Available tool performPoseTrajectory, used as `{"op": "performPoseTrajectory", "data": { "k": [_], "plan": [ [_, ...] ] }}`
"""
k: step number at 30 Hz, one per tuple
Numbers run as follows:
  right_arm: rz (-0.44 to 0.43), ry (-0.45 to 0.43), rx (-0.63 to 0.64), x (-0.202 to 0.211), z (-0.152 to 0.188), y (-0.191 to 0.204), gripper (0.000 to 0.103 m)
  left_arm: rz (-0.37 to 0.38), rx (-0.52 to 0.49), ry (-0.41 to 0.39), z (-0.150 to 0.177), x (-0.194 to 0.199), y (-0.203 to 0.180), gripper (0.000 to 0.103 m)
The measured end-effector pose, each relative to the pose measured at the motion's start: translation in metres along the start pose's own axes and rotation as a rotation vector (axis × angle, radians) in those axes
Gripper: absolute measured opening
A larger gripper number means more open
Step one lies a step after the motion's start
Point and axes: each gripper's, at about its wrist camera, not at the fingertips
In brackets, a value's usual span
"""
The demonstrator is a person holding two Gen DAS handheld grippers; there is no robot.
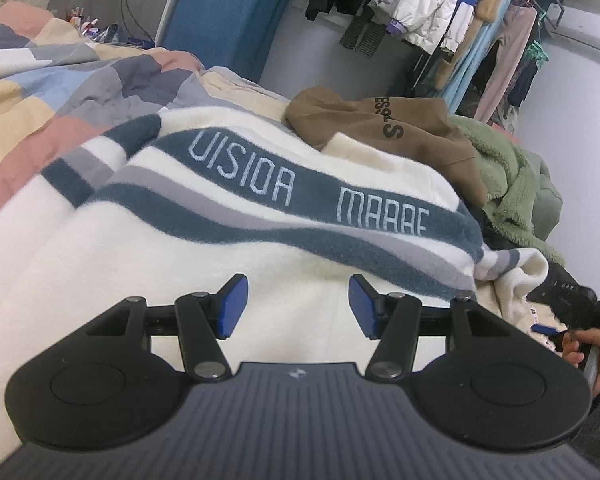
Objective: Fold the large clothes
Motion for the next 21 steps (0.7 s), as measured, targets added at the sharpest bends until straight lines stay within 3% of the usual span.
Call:
{"op": "performPoseTrajectory", "data": {
  "k": [1, 6, 8, 12, 16, 21],
  "plan": [
    [-0.004, 0.011, -0.021, -0.004, 0.001, -0.003, 0.063, 0.000, 0.003, 0.001, 0.000, 0.000, 0.001, 0.062],
    [-0.007, 0.013, -0.008, -0.031, 0.003, -0.004, 0.033, -0.015, 0.010, 0.001, 0.001, -0.002, 0.005, 0.062],
    [0.014, 0.013, 0.053, -0.043, 0.003, 0.005, 0.029, -0.018, 0.011, 0.003, 0.001, -0.003, 0.006, 0.062],
    [-0.007, -0.009, 0.024, -0.042, -0.004, 0.008, 0.011, -0.028, 0.019, -0.005, 0.000, 0.000, 0.011, 0.062],
    [0.116, -0.132, 0.112, -0.023, -0.019, 0.009, 0.007, -0.013, 0.056, 0.003, -0.002, 0.000, 0.015, 0.062],
    [0.414, -0.275, 0.242, -0.013, -0.039, -0.004, 0.007, -0.018, 0.036, -0.017, -0.005, 0.007, 0.013, 0.062]
  ]
}}
Point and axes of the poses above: each gripper's, at about its wrist camera, not at the fingertips, and x roughly against the way its jaws point, y to its left, z to its underside, and after that the axes turned 5 degrees about x, right-handed
